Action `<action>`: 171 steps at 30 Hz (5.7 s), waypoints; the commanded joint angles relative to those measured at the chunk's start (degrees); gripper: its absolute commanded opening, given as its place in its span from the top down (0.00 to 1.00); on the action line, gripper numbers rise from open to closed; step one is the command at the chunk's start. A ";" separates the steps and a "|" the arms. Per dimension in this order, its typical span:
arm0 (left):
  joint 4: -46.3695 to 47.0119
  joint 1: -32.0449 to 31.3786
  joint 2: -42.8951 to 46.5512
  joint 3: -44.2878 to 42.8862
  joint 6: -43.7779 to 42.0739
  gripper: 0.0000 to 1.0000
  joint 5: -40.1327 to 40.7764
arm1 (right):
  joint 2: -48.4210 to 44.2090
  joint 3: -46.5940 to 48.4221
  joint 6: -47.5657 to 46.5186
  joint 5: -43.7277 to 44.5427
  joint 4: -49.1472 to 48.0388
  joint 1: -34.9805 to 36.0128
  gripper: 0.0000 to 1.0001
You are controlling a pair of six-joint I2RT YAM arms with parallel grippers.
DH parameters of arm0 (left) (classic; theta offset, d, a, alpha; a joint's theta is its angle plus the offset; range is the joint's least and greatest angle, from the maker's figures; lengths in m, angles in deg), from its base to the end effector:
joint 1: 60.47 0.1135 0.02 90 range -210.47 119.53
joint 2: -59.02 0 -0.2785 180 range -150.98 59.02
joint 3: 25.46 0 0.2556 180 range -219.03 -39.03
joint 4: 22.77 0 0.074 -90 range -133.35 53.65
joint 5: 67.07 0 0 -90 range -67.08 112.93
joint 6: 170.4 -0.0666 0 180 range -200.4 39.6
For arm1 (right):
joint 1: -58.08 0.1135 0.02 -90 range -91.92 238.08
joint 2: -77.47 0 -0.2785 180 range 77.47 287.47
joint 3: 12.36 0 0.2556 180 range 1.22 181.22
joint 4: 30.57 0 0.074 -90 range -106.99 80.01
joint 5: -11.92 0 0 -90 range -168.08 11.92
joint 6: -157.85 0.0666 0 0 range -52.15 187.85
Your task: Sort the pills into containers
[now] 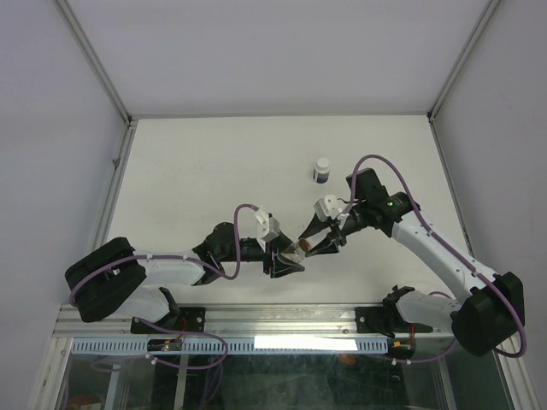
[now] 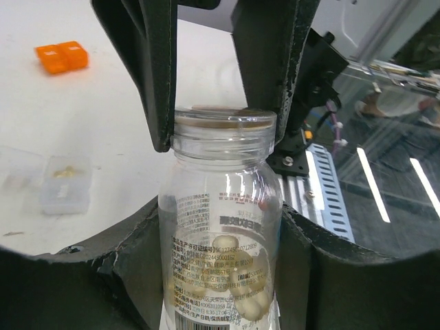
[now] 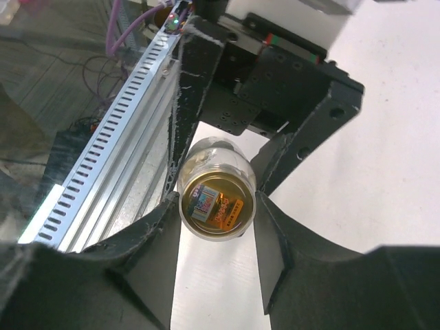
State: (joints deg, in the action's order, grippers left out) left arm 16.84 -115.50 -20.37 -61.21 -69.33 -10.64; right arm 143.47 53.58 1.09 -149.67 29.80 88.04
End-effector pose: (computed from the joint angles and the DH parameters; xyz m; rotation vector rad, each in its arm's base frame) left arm 0.1319 -0.2529 0.2017 1.1086 1.4353 -1.3289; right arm 0.1497 0.1592 0.2850 -1.7541 1.0483 1.2063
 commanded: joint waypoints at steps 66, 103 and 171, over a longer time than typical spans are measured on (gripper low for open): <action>14.57 -0.17 -2.08 -2.08 4.58 1.00 -4.24 | 0.55 5.08 -5.43 -7.85 10.94 -0.60 0.51; 11.09 -3.62 0.90 3.57 -2.47 1.00 4.17 | -0.03 4.08 -7.62 -7.15 11.87 -7.88 0.01; 19.64 -6.84 -4.06 4.78 -6.78 1.00 41.17 | 0.07 4.15 42.01 5.79 -18.71 -5.37 0.01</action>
State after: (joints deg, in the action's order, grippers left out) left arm 26.39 -122.30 -27.45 -61.05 -76.61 35.68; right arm 150.07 54.70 51.69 -135.27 6.34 84.85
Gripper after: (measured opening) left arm 0.524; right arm 0.942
